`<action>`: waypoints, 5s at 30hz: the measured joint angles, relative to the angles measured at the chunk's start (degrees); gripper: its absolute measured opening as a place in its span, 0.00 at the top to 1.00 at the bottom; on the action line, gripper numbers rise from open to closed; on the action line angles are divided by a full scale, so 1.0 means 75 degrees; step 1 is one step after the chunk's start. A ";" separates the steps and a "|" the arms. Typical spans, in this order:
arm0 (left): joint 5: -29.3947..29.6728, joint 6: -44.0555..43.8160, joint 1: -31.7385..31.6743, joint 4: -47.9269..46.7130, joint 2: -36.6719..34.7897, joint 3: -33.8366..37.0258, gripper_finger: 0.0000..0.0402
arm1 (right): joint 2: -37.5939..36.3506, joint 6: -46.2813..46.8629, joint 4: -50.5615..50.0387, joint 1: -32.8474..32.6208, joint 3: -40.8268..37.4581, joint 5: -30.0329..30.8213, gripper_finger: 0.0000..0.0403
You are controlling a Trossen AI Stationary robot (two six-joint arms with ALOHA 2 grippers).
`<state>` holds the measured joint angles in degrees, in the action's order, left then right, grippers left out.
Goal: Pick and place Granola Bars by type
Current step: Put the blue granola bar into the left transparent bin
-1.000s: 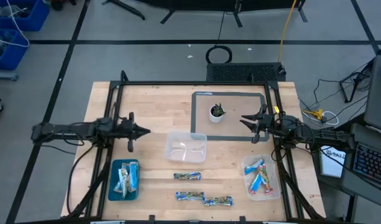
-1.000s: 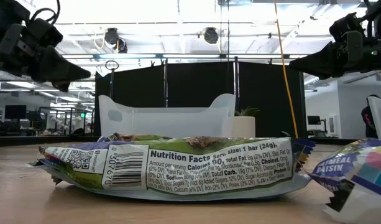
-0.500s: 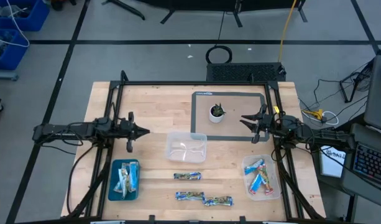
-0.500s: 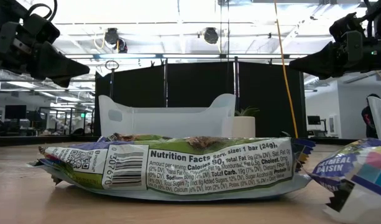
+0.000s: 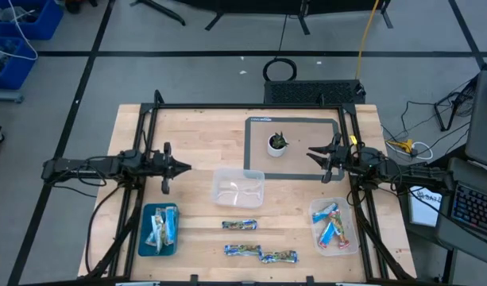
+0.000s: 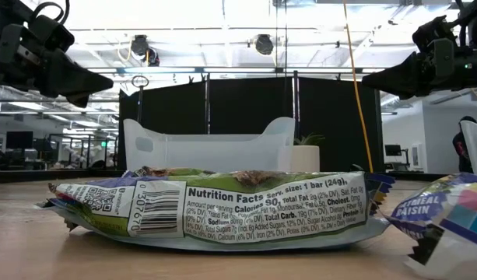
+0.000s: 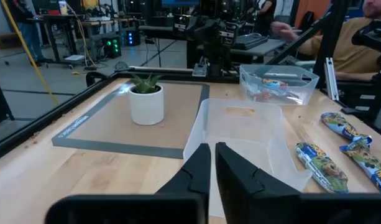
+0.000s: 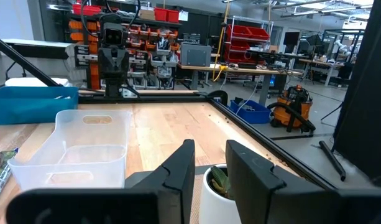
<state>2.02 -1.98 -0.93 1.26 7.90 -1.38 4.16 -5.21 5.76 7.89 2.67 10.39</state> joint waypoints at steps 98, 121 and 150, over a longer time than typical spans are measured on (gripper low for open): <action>0.0006 0.0003 0.0000 0.0040 0.0006 -0.0013 0.90 | 1.1515 0.3297 -0.0579 -0.6485 0.6861 -0.0075 1.00; 0.0006 0.0004 0.0000 0.0040 0.0009 -0.0013 0.90 | 1.1112 0.1987 0.0864 -0.1907 0.6967 -0.2617 1.00; 0.0133 0.0004 0.0001 0.0046 0.0009 -0.0013 0.90 | 1.3097 0.1544 -0.0138 -0.0898 0.7472 -0.2221 1.00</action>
<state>3.02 -1.95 -0.92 1.61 7.97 -1.48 102.39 6.37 4.72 1.16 58.71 -6.26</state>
